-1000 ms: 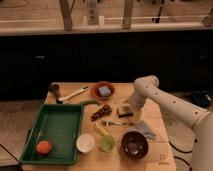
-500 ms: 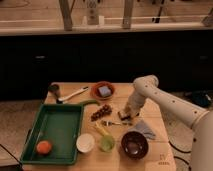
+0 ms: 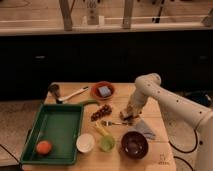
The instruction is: Place eraser in purple bowl
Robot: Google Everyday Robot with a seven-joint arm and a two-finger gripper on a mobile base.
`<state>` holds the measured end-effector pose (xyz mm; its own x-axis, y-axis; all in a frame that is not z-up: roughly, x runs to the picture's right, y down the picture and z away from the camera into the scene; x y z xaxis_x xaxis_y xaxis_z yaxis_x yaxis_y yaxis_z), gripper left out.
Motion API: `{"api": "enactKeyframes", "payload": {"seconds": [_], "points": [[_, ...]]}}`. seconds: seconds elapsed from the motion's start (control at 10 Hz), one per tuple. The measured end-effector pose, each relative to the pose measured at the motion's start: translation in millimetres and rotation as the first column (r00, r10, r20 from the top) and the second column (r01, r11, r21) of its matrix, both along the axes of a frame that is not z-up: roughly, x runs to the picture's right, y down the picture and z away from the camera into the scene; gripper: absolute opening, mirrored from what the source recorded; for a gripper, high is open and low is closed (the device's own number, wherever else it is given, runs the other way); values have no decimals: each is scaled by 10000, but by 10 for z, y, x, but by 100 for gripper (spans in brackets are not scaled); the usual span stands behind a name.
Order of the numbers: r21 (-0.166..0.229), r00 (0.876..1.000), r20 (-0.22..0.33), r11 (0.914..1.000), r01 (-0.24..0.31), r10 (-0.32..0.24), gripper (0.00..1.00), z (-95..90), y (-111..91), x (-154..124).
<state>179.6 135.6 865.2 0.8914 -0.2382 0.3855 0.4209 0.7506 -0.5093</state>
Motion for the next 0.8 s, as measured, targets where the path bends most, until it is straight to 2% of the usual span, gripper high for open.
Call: {"api": "enactKeyframes", "payload": {"seconds": [0.8], "points": [[431,9974,313,9971,631,-644,1,-342,-3,30]]}}
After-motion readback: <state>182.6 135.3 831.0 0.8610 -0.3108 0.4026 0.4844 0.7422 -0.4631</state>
